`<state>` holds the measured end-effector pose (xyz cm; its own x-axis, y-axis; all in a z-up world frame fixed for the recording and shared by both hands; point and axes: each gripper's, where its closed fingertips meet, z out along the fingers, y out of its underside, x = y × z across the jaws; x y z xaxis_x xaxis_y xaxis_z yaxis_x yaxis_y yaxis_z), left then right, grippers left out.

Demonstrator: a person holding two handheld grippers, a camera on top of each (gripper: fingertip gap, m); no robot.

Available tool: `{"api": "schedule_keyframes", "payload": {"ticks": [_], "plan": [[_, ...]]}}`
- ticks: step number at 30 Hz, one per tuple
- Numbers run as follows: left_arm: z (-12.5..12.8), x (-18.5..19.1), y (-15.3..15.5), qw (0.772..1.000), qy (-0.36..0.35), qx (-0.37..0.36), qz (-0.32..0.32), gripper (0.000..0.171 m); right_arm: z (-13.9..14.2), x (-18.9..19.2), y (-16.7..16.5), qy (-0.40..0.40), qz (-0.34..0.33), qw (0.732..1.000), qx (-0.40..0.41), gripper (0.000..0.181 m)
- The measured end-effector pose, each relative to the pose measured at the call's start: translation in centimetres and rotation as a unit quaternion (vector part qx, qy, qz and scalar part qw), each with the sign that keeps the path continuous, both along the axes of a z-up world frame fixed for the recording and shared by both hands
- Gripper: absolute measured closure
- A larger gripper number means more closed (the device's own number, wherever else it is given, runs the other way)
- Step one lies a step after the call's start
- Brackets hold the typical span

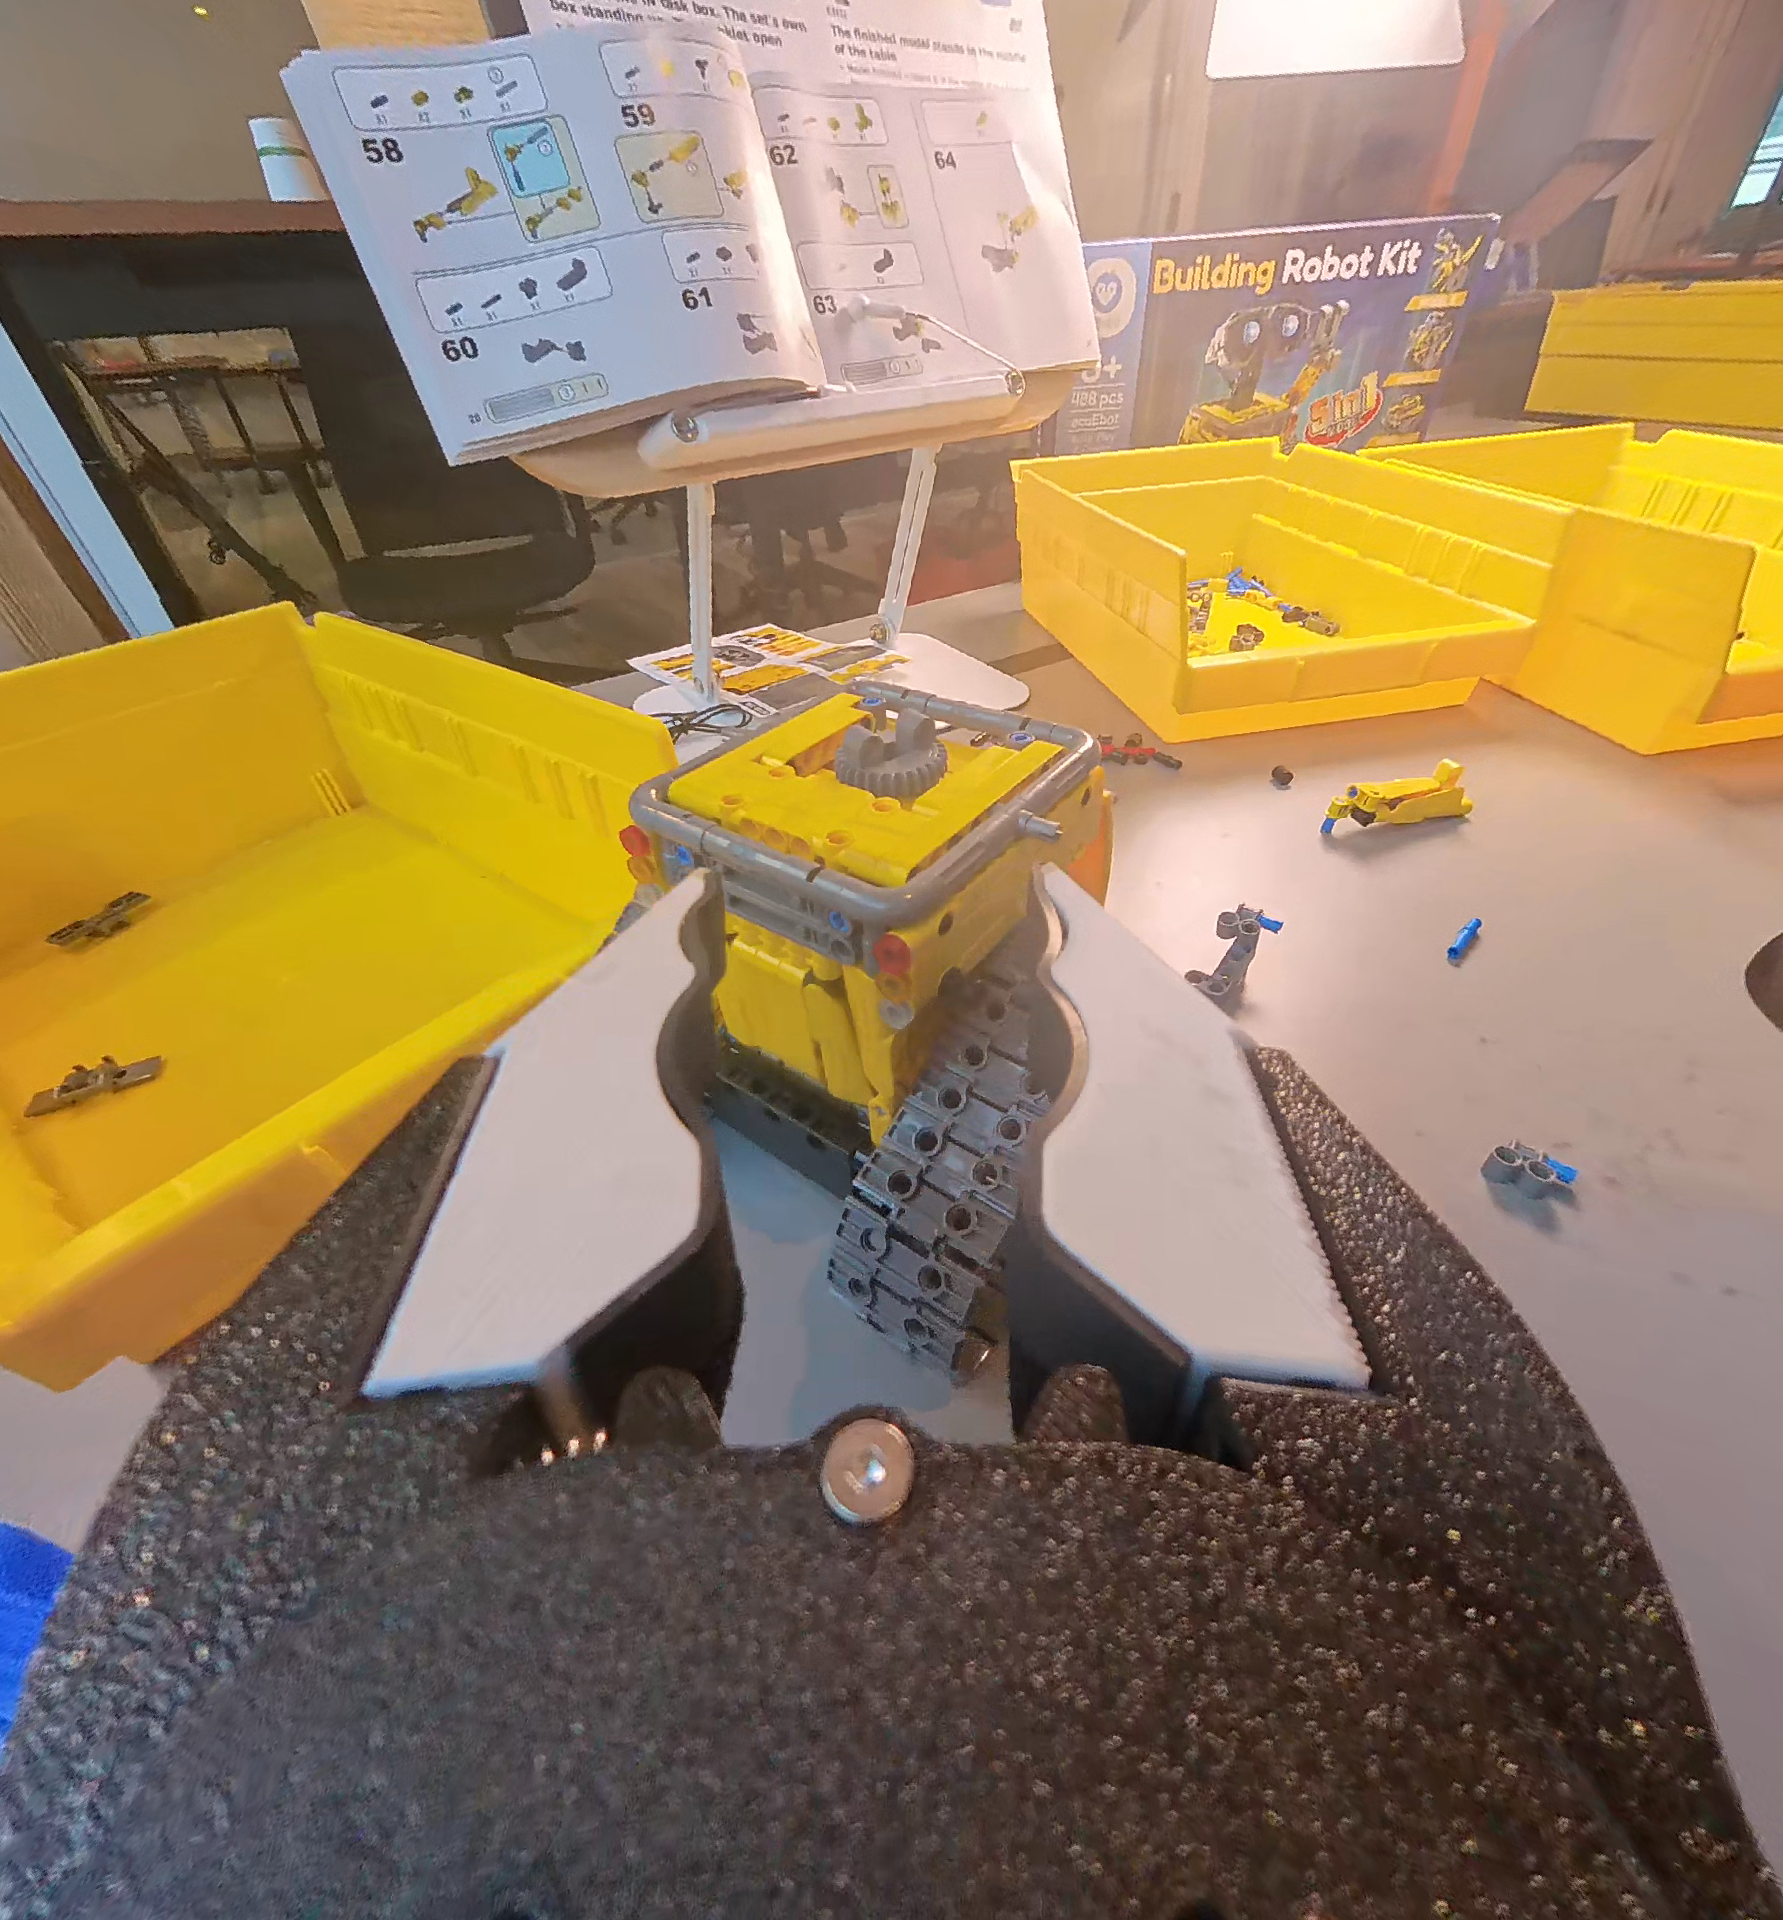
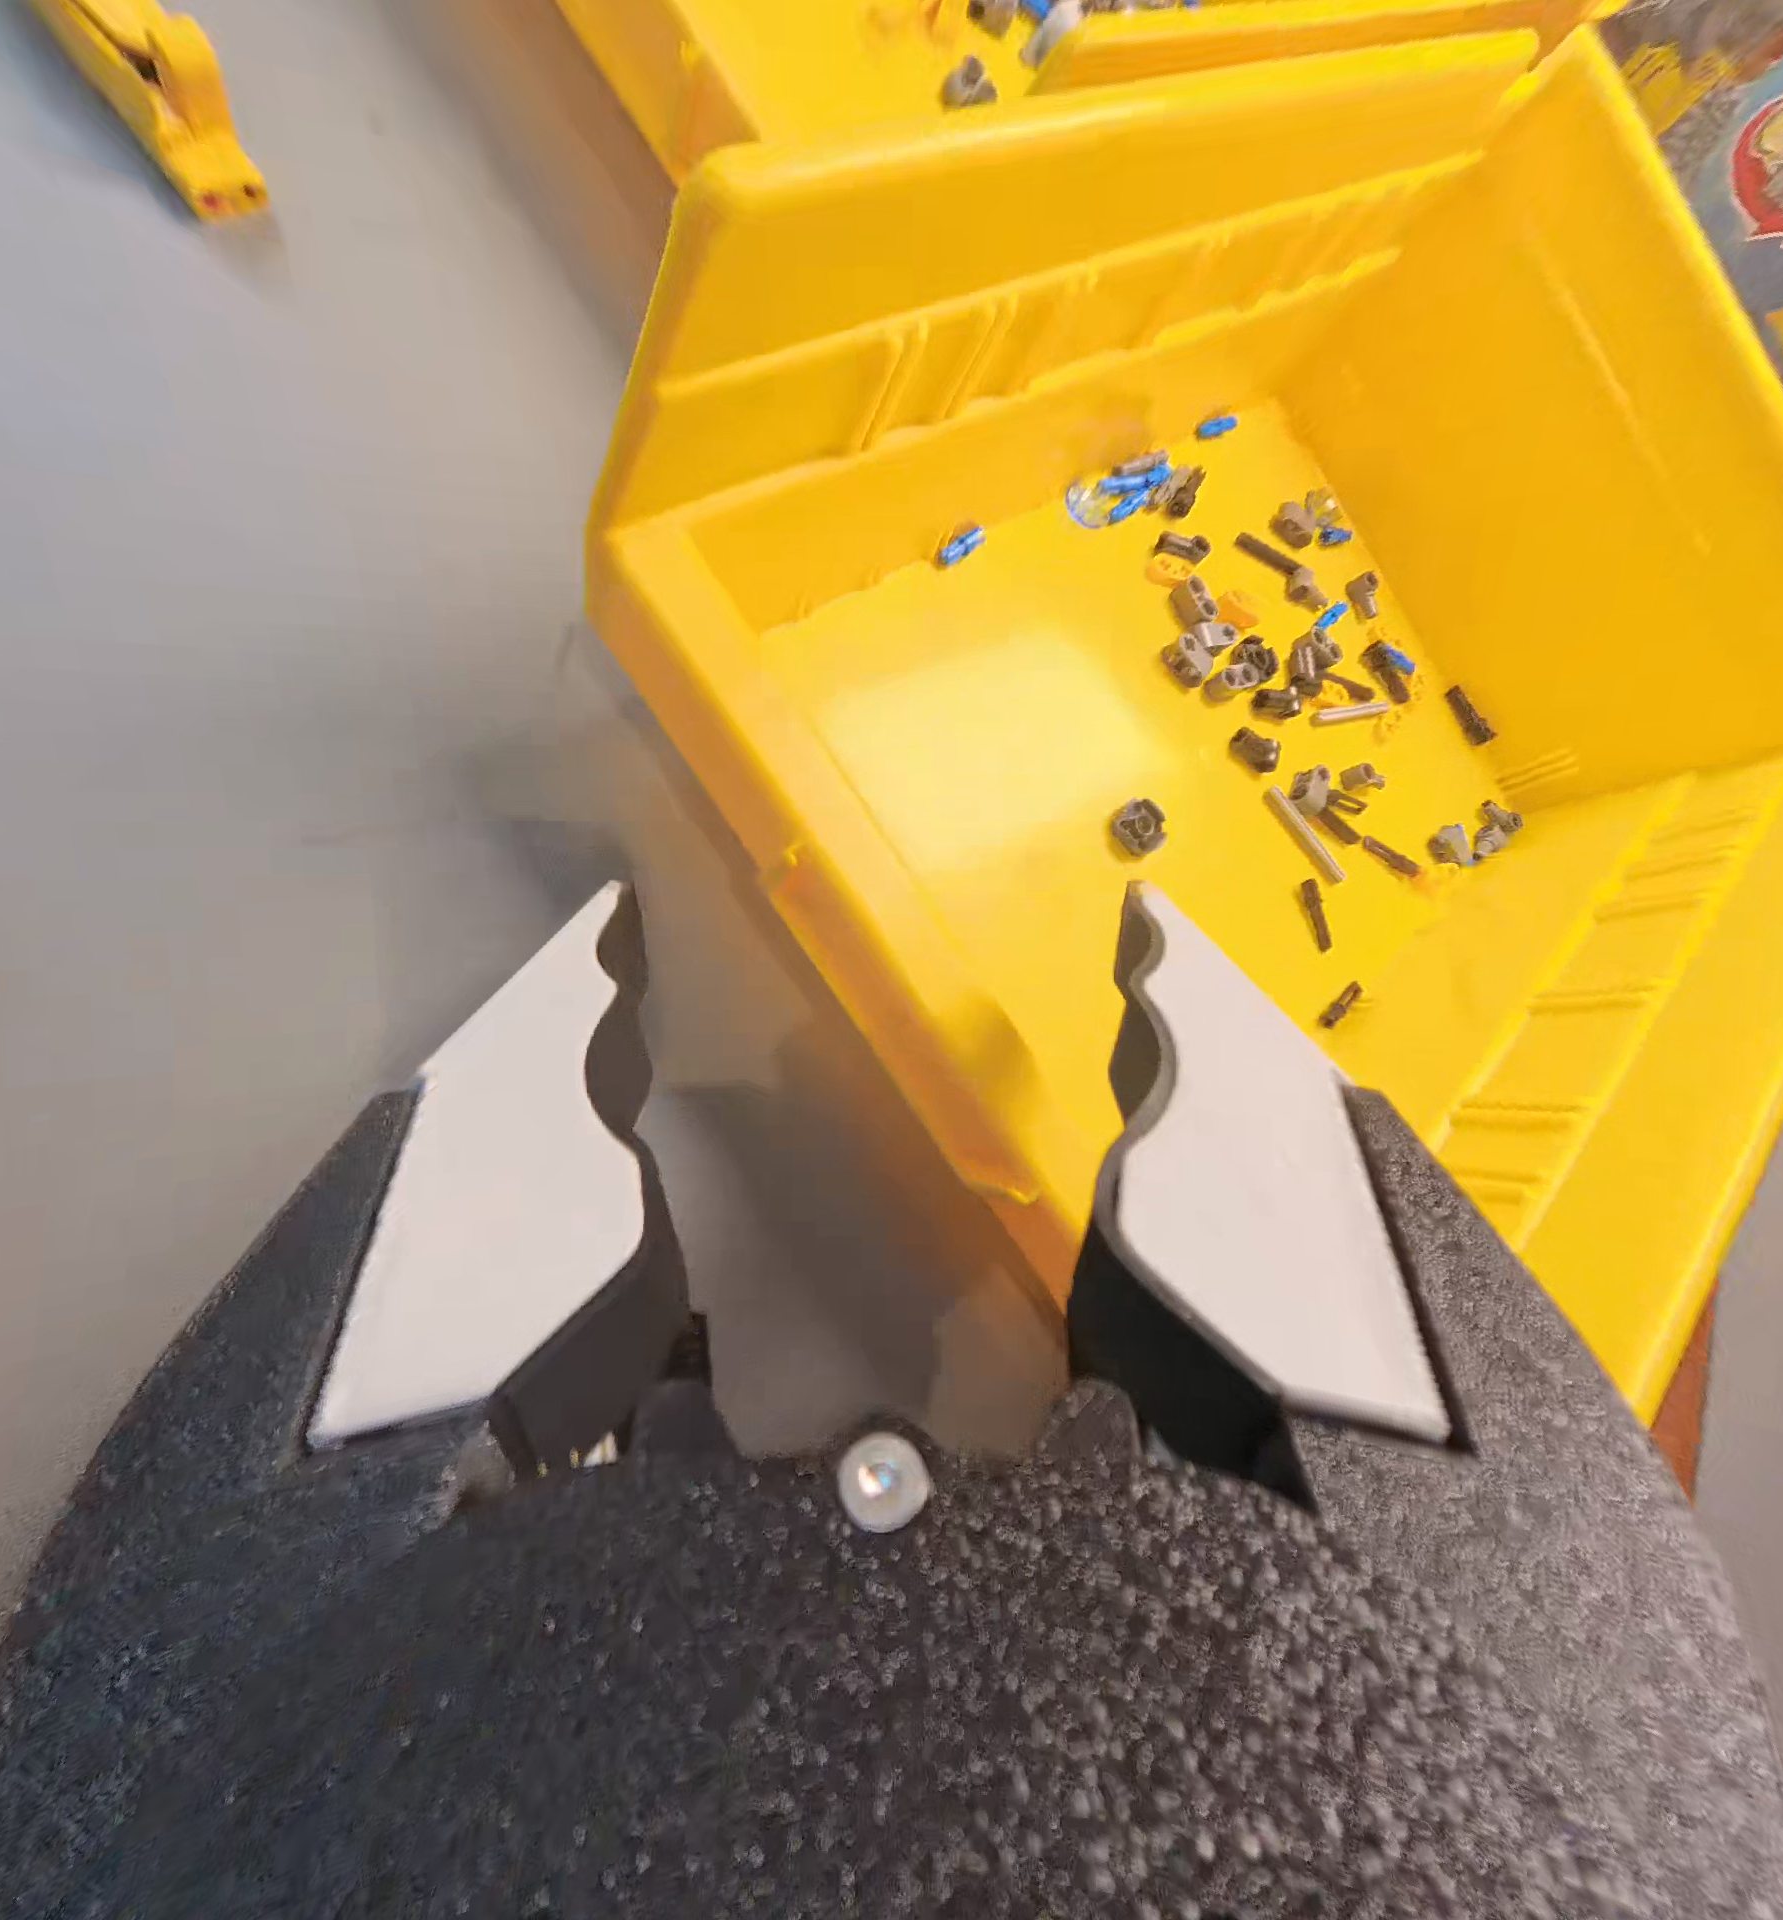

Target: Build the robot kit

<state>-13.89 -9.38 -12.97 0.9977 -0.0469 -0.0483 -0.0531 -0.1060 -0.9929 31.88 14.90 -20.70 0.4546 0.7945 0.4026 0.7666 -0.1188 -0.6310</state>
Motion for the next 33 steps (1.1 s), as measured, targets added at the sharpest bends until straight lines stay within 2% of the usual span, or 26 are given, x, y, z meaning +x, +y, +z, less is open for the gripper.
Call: {"api": "schedule_keyframes", "payload": {"ticks": [3,6,10,24,26,29,33], "plan": [[-0.2,0.0,0.1,1.0,0.002,-0.004,0.002,0.114,-1.5,0.2,0.7,-0.071,0.022,0.997,-0.001,0.108],[-0.1,0.2,-0.1,1.0,-0.001,-0.003,0.003,0.115,-2.2,-0.2,1.2,-0.099,0.049,0.994,0.003,0.131],[0.0,1.0,-0.4,1.0,0.0,0.002,0.002,0.115,-2.3,-0.8,1.1,-0.128,0.082,0.988,0.025,0.145],[-0.9,1.3,0.0,1.0,-0.006,-0.013,-0.002,0.116,-2.2,-2.0,-0.8,-0.13,0.099,0.984,0.068,0.147],[-1.1,1.5,0.1,1.0,0.003,-0.018,-0.002,0.116,-2.0,-2.1,-1.0,-0.117,0.101,0.985,0.072,0.147],[-1.4,1.9,0.3,0.999,0.023,-0.028,-0.001,0.117,-1.1,-2.8,-2.0,-0.041,0.111,0.992,0.037,0.147],[-1.6,2.0,0.4,0.999,0.041,-0.033,0.007,0.116,2.8,-4.0,-3.8,0.083,0.146,0.986,-0.011,0.147]]}}
